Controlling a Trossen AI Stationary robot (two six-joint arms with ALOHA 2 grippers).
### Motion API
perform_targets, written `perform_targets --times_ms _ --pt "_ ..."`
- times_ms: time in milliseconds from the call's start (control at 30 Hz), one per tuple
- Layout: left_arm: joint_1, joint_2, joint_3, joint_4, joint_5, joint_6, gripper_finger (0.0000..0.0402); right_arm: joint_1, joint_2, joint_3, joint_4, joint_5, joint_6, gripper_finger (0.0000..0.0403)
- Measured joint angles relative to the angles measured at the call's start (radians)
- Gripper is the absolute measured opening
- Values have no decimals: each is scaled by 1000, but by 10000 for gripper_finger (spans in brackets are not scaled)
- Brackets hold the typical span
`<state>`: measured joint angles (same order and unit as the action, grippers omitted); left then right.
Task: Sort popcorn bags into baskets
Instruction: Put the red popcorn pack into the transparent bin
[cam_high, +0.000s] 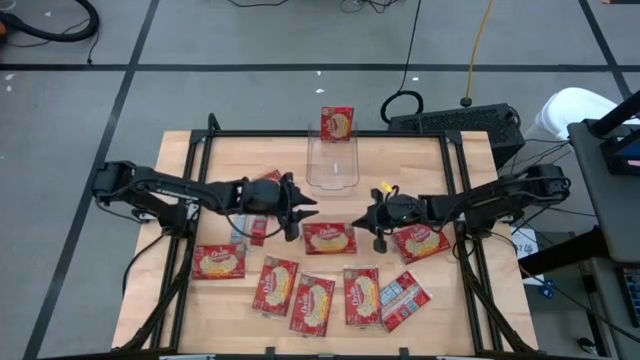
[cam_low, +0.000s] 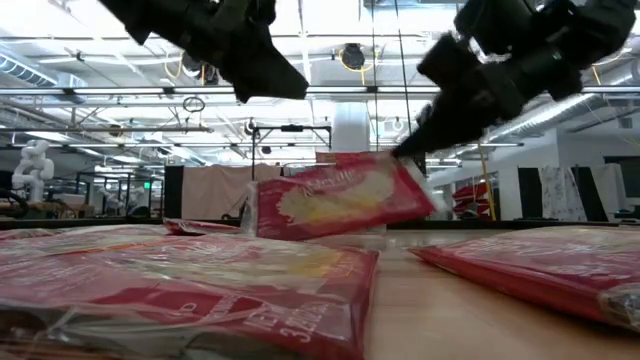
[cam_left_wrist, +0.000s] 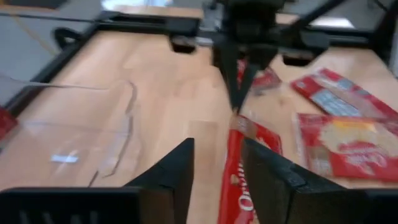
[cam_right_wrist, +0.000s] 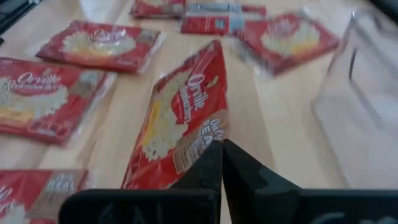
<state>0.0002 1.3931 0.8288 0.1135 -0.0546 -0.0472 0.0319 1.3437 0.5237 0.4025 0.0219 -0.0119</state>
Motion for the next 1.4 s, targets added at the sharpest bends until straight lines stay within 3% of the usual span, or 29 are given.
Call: perform_targets --times_ms 100,300,533,800,933,1100,1267,1400 --pt "25 0 25 -43 83 5 183 -1 0 40 -17 1 -47 0" --pt "50 42 22 -138 108 -18 272 0 0 81 -20 0 -105 0" --pt "47 163 24 20 149 -3 297 -9 1 123 -19 -1 -181 0" --pt "82 260 24 169 306 -11 234 -20 1 160 -19 -1 -242 0" --pt "82 257 24 199 325 39 151 -20 1 175 -17 6 -269 0" --pt "87 216 24 240 309 31 24 -19 -18 175 15 90 -301 2" --pt "92 121 23 234 289 29 29 -19 -101 175 34 221 -254 21" --pt "90 19 24 236 289 66 20 -19 -174 162 33 265 -163 49"
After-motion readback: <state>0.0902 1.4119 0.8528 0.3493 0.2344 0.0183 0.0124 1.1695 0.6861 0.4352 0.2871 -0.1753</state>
